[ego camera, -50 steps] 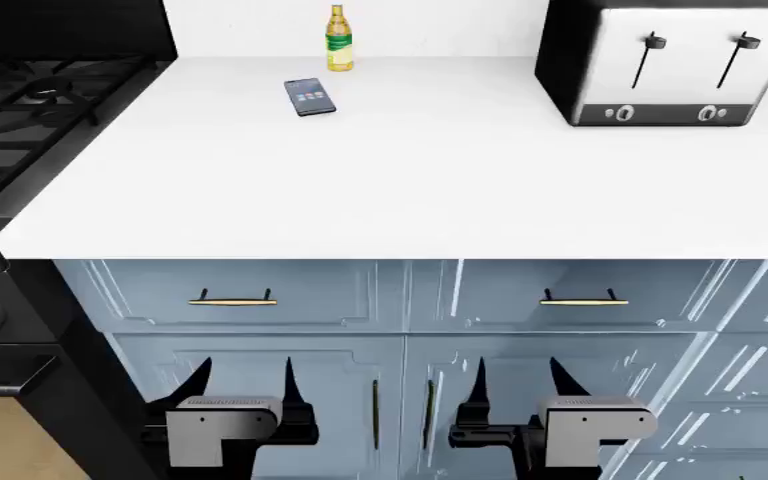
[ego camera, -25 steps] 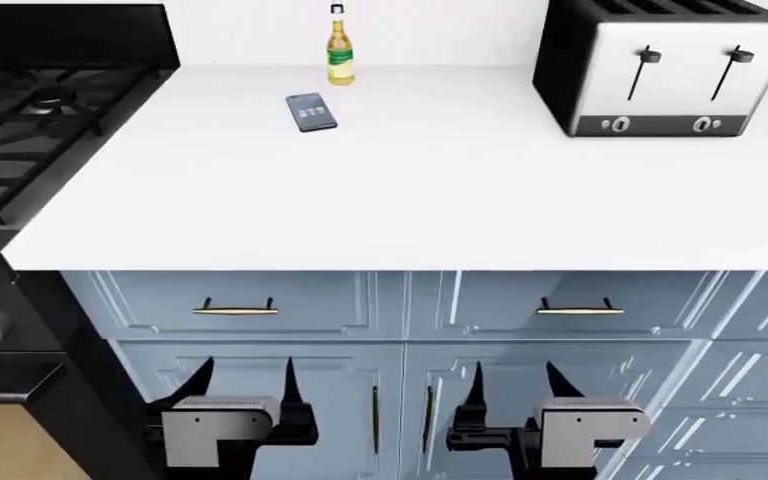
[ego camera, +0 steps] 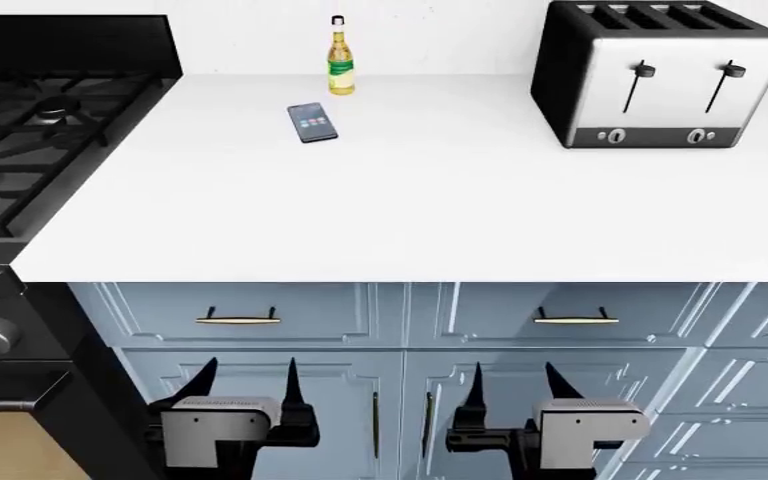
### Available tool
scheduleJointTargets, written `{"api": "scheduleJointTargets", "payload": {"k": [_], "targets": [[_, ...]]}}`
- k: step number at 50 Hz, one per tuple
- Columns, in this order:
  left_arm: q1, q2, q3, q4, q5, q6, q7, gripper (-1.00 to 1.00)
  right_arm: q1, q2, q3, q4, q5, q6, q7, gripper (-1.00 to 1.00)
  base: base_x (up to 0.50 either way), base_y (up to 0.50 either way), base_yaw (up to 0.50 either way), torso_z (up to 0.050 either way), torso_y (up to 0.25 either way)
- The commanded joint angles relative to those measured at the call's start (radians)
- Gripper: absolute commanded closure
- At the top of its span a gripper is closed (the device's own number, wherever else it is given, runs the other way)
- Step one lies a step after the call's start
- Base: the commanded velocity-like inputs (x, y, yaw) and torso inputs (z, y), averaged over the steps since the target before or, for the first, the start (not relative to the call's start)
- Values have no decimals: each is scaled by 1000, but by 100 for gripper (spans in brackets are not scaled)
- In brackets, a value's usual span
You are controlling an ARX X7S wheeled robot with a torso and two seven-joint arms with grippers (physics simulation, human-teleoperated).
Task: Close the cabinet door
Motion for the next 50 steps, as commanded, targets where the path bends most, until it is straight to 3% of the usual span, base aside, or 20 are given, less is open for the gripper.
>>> {"api": "scheduleJointTargets", "payload": {"k": [1,19,50], "targets": [[1,-13,13,7,-24,-6,-11,-100,2,13,-17,7,12,-8,16,-100,0,0,0,50,0],[3,-31,32,14,-50,-1,-22,-100,4,30,-40,4,25,-6,42,-100,0,0,0,50,0],[2,-54,62,6,-58,35,-47,-100,6,55,-73,-1,24,-3,81,-100,0,423,0,0,0]]}}
